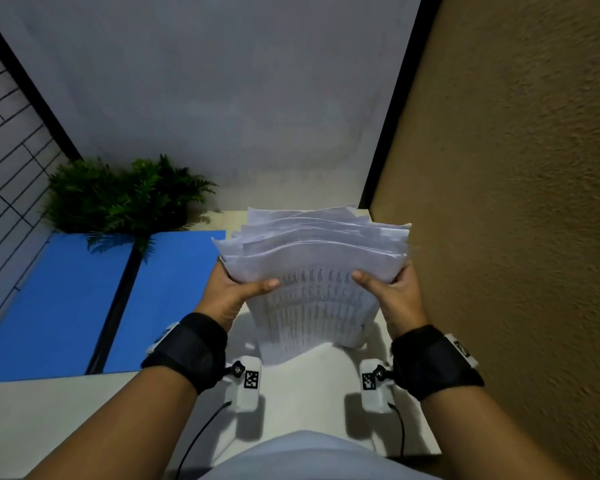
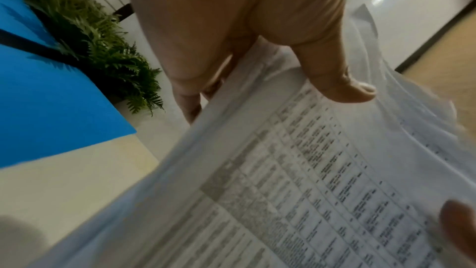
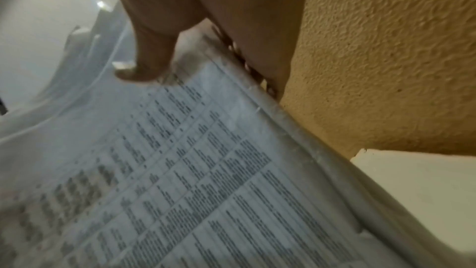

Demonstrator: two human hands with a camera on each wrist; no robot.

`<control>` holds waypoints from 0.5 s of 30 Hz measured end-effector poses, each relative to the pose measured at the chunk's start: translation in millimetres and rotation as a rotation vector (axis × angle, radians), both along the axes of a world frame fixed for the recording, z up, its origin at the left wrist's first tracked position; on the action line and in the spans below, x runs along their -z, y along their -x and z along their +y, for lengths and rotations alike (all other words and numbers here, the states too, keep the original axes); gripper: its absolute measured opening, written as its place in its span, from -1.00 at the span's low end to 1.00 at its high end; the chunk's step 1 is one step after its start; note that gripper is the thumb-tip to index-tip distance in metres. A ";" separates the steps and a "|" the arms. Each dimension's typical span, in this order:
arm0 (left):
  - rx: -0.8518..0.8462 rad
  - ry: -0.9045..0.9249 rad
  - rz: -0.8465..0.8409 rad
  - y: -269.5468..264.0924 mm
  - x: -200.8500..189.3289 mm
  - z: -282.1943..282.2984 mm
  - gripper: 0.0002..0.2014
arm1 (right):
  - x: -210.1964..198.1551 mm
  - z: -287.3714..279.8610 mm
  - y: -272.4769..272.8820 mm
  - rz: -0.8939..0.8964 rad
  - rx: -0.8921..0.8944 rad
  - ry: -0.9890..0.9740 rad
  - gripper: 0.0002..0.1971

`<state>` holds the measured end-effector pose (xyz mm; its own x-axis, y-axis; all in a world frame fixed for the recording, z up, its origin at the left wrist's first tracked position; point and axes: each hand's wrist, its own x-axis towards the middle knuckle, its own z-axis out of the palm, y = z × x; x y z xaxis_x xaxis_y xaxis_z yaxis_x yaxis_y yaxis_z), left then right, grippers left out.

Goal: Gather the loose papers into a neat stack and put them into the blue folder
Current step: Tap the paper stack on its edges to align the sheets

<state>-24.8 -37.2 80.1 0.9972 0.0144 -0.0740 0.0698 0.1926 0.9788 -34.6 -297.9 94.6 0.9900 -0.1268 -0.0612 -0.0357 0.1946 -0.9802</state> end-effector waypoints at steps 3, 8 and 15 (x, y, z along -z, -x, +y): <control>0.051 -0.004 0.007 1.9 0.4 -5.8 -0.03 | -5.8 7.2 5.5 -0.063 0.001 -0.004 -0.11; 0.068 -0.021 -0.022 -3.9 -2.1 -12.6 0.00 | -15.3 21.5 11.0 -0.192 0.136 -0.051 -0.31; 0.054 -0.006 -0.110 -3.4 -14.8 -20.1 0.04 | -26.2 25.1 12.6 -0.422 0.291 0.210 -0.43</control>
